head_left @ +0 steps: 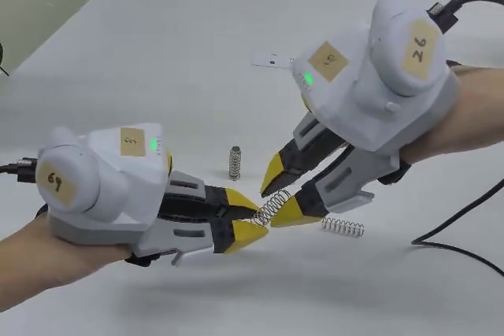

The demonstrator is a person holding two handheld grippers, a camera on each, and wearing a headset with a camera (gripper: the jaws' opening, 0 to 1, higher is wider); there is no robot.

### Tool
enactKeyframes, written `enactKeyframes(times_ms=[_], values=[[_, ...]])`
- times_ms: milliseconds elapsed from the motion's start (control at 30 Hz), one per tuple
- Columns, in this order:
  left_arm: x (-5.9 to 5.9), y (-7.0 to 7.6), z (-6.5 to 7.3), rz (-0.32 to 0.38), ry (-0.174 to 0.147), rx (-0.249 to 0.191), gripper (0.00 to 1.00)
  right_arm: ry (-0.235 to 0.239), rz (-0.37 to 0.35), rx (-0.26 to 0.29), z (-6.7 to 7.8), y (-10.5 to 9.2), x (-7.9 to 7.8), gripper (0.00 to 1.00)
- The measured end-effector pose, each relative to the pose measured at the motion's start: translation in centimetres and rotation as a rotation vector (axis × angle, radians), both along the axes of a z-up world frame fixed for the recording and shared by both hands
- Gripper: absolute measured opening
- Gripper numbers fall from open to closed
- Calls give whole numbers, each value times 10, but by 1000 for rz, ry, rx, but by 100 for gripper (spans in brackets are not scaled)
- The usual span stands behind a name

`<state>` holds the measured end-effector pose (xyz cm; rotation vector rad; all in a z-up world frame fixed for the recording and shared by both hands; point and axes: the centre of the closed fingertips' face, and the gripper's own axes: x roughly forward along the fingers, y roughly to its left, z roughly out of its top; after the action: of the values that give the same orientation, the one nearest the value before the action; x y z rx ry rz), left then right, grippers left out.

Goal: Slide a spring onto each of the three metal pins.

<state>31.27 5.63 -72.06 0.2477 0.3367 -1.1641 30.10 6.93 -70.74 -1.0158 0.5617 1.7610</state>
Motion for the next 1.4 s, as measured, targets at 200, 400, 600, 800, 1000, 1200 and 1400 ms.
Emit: enactKeyframes(times_ms=[200, 400, 600, 800, 1000, 1200, 1400], values=[[0, 0, 1, 1, -1, -7, 2, 10, 1, -9, -2, 0, -1, 12], [0, 1, 1, 2, 1, -6, 2, 5, 6, -10, -3, 1, -2, 9], [0, 1, 1, 1, 0, -7, 2, 22, -6, -17, -3, 0, -3, 8], [-1, 0, 1, 2, 4, -13, 2, 26, -15, -18, -2, -1, -3, 8], [-1, -1, 1, 7, 7, -17, 2, 31, -25, -25, -2, -1, -3, 7], [-1, -1, 1, 11, 4, -18, 2, 33, -28, -32, -3, -2, -3, 7], [-1, -1, 0, 16, 5, -24, 3, 37, -29, -37, -4, -2, -3, 7]])
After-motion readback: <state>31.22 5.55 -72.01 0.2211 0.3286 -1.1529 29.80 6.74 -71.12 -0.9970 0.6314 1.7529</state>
